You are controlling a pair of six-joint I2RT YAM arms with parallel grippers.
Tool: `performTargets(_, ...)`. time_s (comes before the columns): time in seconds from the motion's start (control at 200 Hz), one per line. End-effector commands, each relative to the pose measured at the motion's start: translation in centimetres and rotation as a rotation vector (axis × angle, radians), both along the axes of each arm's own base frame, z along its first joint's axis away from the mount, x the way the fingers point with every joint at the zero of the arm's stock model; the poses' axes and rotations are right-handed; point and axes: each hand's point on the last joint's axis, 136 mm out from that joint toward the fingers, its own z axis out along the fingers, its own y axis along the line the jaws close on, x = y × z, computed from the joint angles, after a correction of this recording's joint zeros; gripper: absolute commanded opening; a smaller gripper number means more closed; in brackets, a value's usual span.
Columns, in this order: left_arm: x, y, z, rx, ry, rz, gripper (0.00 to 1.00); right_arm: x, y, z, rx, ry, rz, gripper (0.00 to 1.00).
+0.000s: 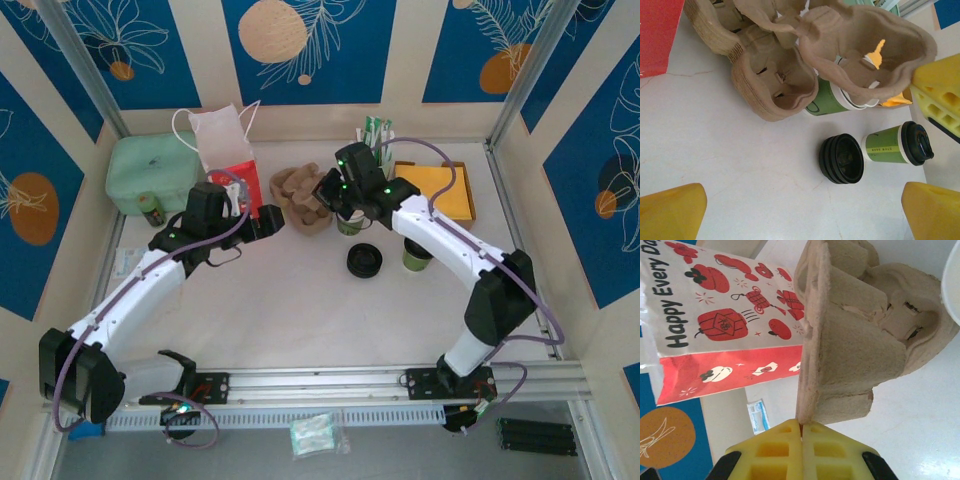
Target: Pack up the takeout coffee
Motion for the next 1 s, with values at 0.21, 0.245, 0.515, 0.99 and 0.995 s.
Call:
performTargets(0.21, 0.3, -0.3, 2.4, -0.053, -0.032, -0.007, 1.0, -5.6, 0.3, 2.3, 0.043, -0.045, 0.068, 0.0)
performTargets(0.245, 0.2, -0.3, 2.4, -0.054, -0.03, -0.006, 0.99, -6.4, 0.3, 2.2, 0.044, -0.046, 0.076, 0.0)
performTargets(0.515, -0.3, -0.2, 2.1, -0.058, -0.026, -0.011, 1.0, -12.0, -0.1, -1.1, 0.009, 0.003, 0.097, 0.0)
performTargets(0.99, -1.1, -0.2, 1.8, -0.04, -0.012, -0.031, 0.99, -19.2, -2.4, -10.5, -0.035, 0.094, 0.015, 0.0)
performTargets(0.995, -1.1, -0.2, 1.8, -0.039, -0.012, -0.032, 0.99, -19.3, -2.4, -10.6, -0.037, 0.096, 0.015, 0.0)
